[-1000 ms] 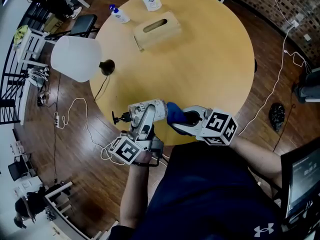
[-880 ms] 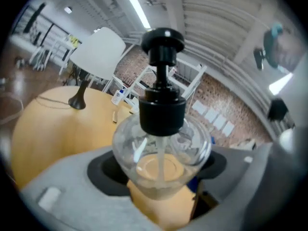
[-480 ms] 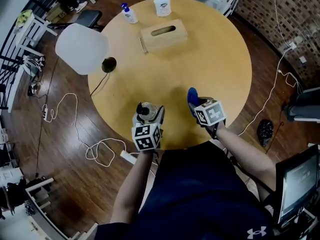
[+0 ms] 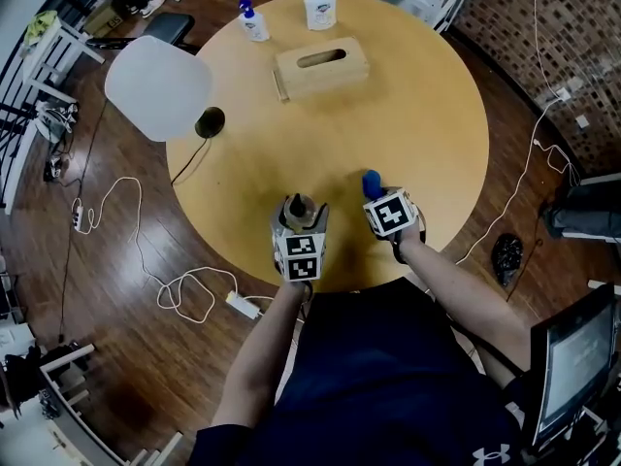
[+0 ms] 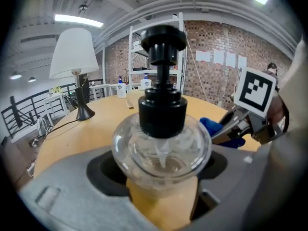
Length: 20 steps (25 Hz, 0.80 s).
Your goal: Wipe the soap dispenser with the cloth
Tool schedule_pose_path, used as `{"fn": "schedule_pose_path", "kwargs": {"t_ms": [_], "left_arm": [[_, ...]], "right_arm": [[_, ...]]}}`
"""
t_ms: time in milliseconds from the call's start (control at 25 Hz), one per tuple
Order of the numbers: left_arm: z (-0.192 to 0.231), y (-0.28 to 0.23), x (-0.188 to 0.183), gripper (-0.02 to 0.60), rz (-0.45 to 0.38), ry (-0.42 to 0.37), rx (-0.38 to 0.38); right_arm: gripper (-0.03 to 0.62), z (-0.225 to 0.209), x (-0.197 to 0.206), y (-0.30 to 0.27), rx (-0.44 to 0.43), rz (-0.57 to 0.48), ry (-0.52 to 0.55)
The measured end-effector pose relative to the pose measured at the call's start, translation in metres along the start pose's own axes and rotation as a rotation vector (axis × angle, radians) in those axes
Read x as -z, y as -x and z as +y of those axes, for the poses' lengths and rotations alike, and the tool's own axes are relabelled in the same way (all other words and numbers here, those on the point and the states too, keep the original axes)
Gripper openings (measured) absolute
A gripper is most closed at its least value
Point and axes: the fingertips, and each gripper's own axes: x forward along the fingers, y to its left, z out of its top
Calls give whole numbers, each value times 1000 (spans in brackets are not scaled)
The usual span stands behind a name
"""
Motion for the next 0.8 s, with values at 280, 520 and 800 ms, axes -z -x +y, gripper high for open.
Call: {"fn": "schedule_pose_path", "kwargs": {"t_ms": [280, 520, 800], "left_arm": [[-6, 11, 15, 393, 51, 61, 86], [3, 80, 50, 391, 49, 133, 124], [12, 161, 107, 200, 97, 348, 92]], "right_arm": [[254, 7, 11, -3, -92, -51, -108], [251, 14, 35, 61, -106, -184, -160], [120, 25, 110, 122, -134, -248, -452]]}}
